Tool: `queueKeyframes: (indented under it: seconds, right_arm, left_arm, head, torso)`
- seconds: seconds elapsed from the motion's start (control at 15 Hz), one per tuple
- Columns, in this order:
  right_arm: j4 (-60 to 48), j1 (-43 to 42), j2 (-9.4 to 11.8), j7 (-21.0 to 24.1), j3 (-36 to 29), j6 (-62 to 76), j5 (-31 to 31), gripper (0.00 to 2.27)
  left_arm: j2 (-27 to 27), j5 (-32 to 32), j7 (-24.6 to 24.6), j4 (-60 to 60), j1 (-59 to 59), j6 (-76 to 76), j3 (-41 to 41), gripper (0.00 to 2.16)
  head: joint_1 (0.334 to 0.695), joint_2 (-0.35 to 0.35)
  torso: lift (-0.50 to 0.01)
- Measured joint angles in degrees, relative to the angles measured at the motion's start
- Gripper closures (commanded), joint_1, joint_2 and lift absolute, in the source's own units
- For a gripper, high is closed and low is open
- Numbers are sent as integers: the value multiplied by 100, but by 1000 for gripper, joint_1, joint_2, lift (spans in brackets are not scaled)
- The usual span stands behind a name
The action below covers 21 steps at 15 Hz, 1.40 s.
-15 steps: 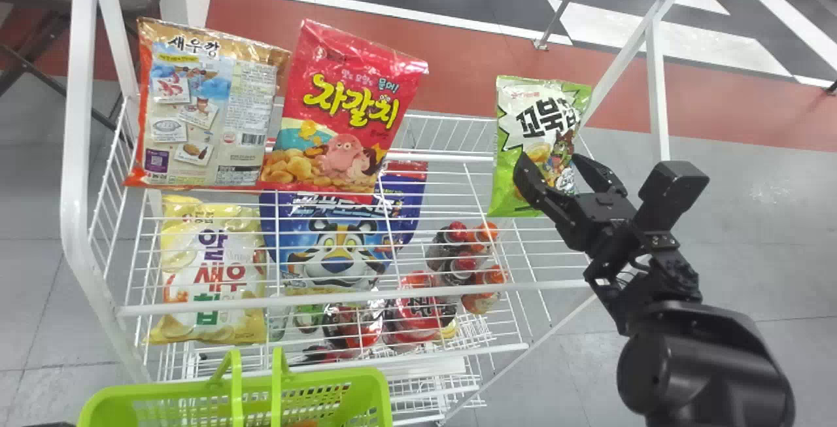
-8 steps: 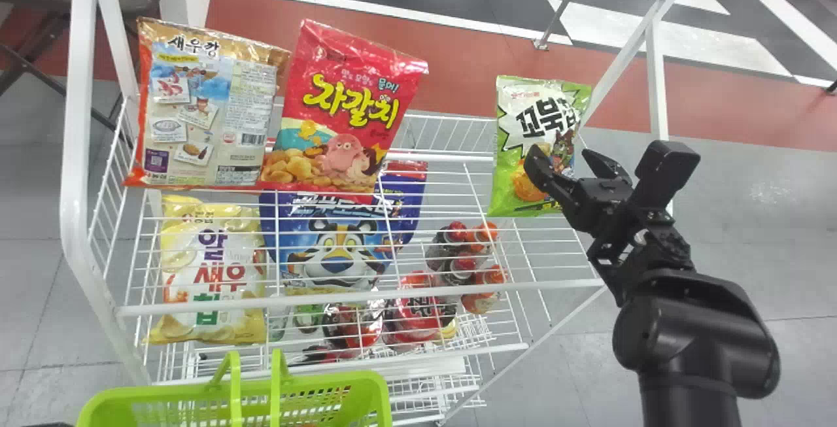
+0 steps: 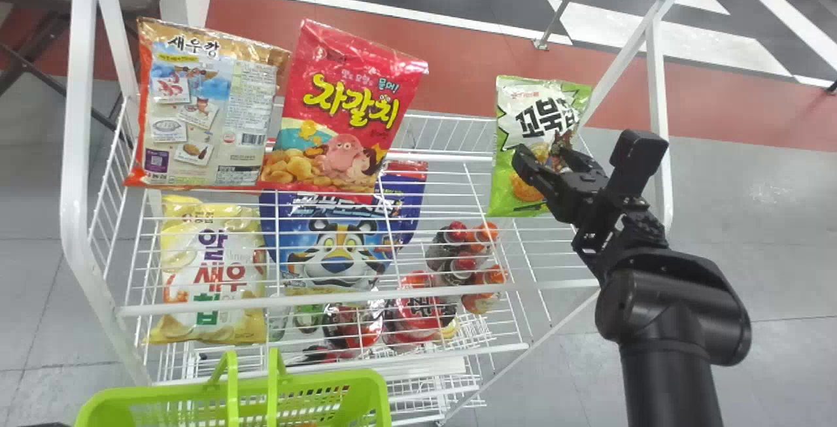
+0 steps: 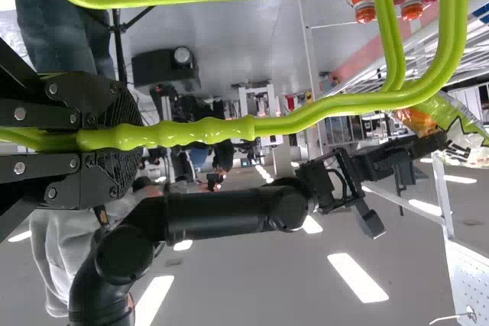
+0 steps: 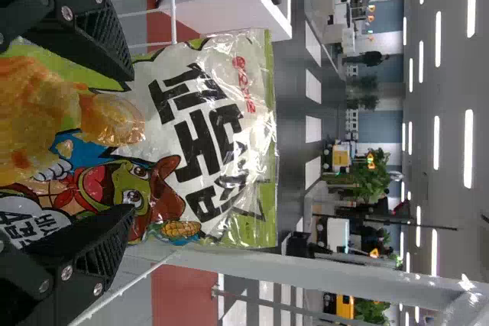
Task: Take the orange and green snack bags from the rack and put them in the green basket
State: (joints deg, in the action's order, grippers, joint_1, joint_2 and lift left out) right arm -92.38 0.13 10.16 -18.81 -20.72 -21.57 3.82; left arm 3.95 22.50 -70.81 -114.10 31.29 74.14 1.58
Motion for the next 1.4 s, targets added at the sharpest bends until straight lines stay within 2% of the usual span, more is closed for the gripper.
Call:
queueKeyframes:
  seconds: [0.07,0.13,0.6,1.0,1.2,1.4]
  right_arm:
    - [34,-23,14,6,22,-92,2,2071]
    - [43,-27,19,5,33,-162,23,2142]
    - [-326,272,12,1,-26,-140,292,2216]
    - [-2283,1079,-115,17,-140,-886,940,2216]
    - [-3597,1594,-222,7,-299,-2299,1428,2216]
    - [-4610,2104,-352,-107,-635,-3976,2235,2216]
  left_arm:
    - [0,0,8,-3,0,0,0,2145]
    - [0,0,18,-3,0,0,0,2145]
    - [-7,0,24,-5,7,34,0,2145]
    - [-9,0,16,-7,23,33,0,2145]
    - [-9,0,20,-7,26,17,0,2145]
    - [-9,0,-27,-7,27,-75,-6,2145]
  head:
    - [695,-350]
    - [695,-350]
    - [695,-350]
    - [695,-350]
    - [695,-350]
    - [695,-350]
  torso:
    - [0]
    - [0]
    - [0]
    - [0]
    - [0]
    - [0]
